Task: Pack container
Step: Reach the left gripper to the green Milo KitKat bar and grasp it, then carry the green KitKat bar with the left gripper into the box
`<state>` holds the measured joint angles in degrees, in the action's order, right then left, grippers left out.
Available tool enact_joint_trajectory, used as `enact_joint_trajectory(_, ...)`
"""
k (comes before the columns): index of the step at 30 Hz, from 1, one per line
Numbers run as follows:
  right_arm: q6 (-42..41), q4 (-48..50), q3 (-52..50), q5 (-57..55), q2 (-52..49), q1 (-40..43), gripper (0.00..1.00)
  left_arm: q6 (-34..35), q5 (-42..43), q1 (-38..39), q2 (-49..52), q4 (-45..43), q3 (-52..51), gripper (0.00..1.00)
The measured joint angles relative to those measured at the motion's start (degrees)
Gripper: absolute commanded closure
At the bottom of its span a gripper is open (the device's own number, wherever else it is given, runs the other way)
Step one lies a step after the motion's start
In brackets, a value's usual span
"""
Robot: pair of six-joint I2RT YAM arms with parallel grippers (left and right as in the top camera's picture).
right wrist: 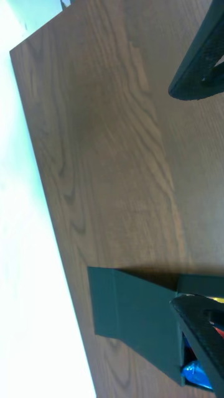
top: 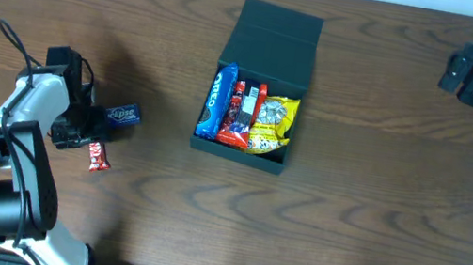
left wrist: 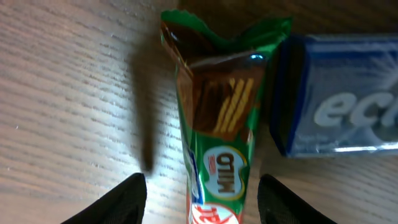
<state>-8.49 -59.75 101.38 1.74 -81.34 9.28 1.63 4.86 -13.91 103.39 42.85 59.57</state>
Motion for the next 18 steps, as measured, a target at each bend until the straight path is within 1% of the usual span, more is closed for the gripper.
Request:
enact_joint_trajectory(7,0.0,0.57,0.02,0.0,-0.02,0.0,0.01,0.02,-0.59,0.11,0.87,-1.07,0.02,0.43)
enact_joint_trajectory(9,0.0,0.74,0.02,0.0,-0.02,0.0,0.01,0.04,-0.63,0.11,0.87,-1.38,0.02,0.51)
enact_joint_trajectory(13,0.0,0.9,0.0,0.0,-0.02,0.0,0.01,0.09,-0.79,0.09,0.87,-2.08,0.02,0.62)
enact_joint_trajectory(15,0.0,0.9,0.0,0.0,-0.04,0.0,0.01,0.02,-0.76,0.11,0.85,-2.21,0.02,0.64)
enact_joint_trajectory(17,0.0,0.9,0.02,0.0,-0.02,0.0,0.01,0.44,-0.76,0.11,0.87,-2.23,0.02,0.7)
enact_joint_trajectory(18,0.0,0.92,0.0,0.0,-0.02,-0.02,0.01,0.76,-0.74,0.11,0.87,-2.23,0.02,0.71)
